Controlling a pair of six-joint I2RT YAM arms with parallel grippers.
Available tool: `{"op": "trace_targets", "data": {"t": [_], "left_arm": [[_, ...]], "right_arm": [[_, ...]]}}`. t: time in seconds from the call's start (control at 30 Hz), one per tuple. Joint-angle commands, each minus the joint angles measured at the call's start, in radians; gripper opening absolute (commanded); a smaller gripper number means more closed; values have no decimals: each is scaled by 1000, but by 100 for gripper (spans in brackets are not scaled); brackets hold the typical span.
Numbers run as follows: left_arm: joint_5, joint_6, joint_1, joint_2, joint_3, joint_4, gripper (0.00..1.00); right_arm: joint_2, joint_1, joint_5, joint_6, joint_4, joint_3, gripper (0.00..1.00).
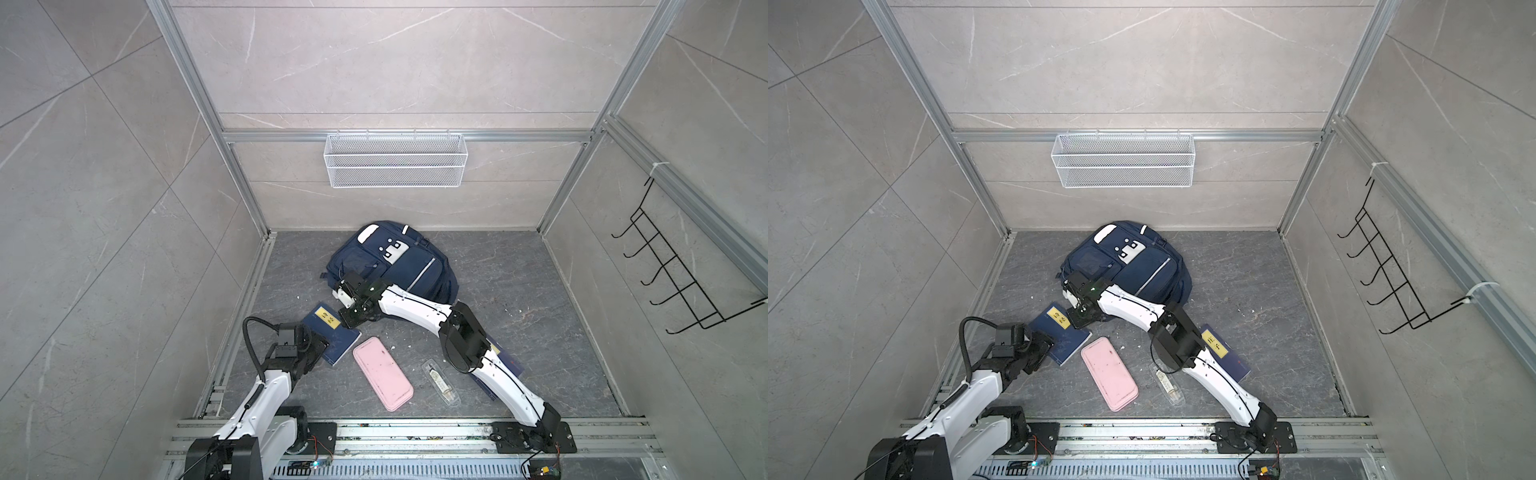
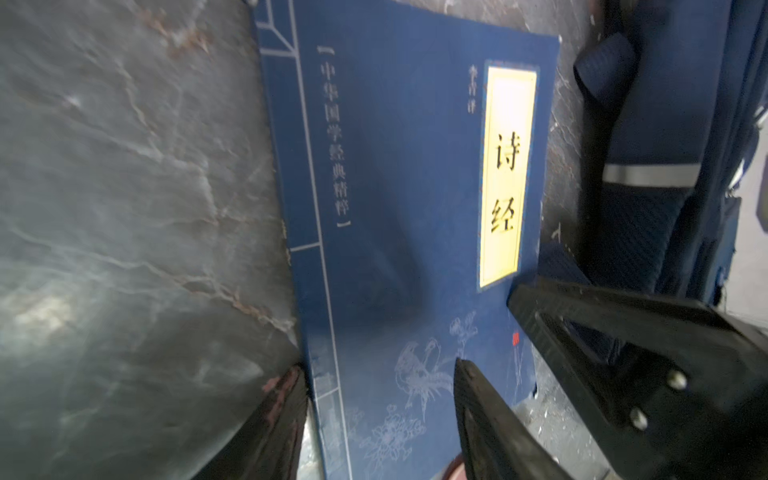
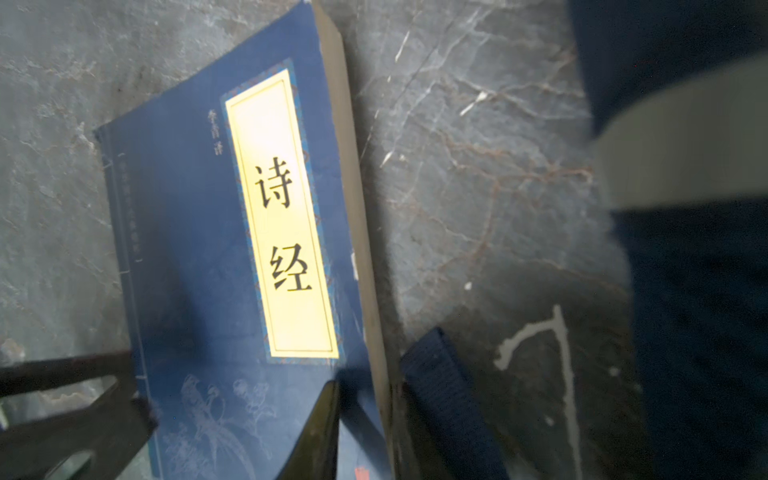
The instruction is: Pack the student bag
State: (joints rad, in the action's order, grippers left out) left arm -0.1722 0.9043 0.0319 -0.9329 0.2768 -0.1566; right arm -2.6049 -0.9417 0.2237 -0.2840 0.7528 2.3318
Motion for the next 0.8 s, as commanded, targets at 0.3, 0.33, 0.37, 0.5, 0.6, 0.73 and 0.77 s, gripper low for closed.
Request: {"op": "trace_targets", "data": {"t": [0.3, 0.33, 0.37, 0.5, 0.6, 0.73, 0.77], "left_arm": [[-110, -73, 2, 178, -8, -9, 54], [-110, -72, 2, 175, -8, -3, 53], [-113, -71, 2, 170, -9, 7, 52], [-118, -51, 3, 127, -1, 57, 45], [-119, -48, 3, 95, 11, 72, 37], [-119, -49, 3, 84, 24, 78, 24], [-116, -48, 2, 83, 27, 78, 22]], "right_arm": [[-91, -37, -48, 38, 120, 72, 23], [-91, -38, -47, 38, 121, 75, 22], [-90, -38, -44, 38, 123, 73, 22], [-87, -45, -41, 40, 125, 72, 23], [-83, -45, -40, 40, 128, 71, 23], [-73, -46, -28, 40, 119, 57, 23], [-70, -47, -25, 39, 117, 54, 23]]}}
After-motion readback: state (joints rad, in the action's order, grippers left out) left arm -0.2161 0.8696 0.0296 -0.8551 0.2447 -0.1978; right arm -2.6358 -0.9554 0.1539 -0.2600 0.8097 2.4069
